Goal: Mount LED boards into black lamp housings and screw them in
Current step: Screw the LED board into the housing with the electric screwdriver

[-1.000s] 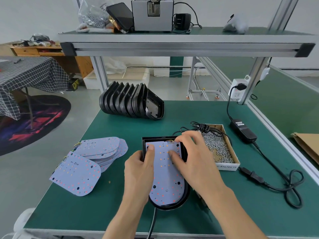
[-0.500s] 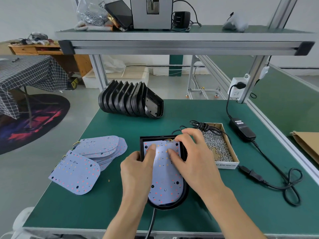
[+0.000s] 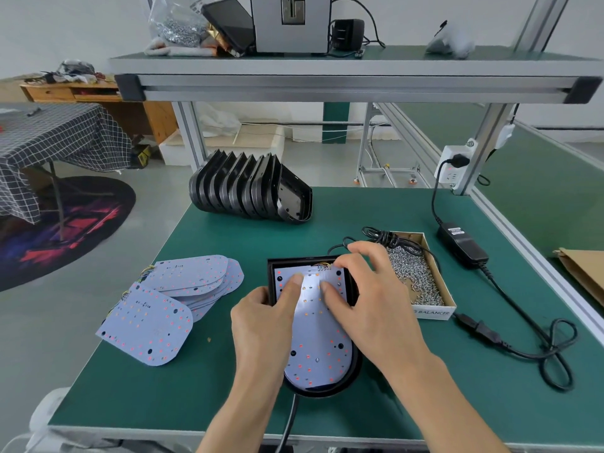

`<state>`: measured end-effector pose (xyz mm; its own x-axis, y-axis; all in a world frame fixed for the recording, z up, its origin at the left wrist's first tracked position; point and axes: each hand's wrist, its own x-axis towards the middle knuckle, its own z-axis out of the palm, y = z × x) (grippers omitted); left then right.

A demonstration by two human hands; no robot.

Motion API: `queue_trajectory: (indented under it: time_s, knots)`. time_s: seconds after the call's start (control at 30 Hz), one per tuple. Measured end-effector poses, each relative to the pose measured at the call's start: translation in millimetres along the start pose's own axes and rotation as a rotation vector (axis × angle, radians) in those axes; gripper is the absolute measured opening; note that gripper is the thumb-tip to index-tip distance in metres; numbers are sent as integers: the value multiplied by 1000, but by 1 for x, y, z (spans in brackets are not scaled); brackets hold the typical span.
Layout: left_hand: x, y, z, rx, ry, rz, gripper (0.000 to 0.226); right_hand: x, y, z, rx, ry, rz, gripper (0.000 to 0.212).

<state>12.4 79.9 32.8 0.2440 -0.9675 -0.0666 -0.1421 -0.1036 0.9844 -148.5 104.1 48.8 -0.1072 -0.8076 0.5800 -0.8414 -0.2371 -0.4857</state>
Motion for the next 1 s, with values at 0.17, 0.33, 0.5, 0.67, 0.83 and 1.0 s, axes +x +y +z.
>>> queue_trajectory:
  time_s: [0.17, 0.33, 0.5, 0.67, 0.83, 1.0]
  knots:
    - [1, -1, 1, -4, -15, -14, 62, 0, 1, 1, -24, 15, 12, 26]
    - [1, -1, 1, -7, -35, -34, 62, -1, 3, 3, -21, 20, 9, 27]
    - [3, 1, 2, -56, -86, -49, 60, -2, 3, 6, -16, 59, 15, 25]
    - [1, 10, 1, -67, -92, -14, 60, -1, 5, 7, 82, 79, 68, 32]
    - [0, 13, 1, -107, -113, 8, 60, 0, 3, 2, 213, 63, 207, 40]
    - [0, 13, 1, -114, -114, -1, 59, -3, -2, -2, 281, 40, 273, 54]
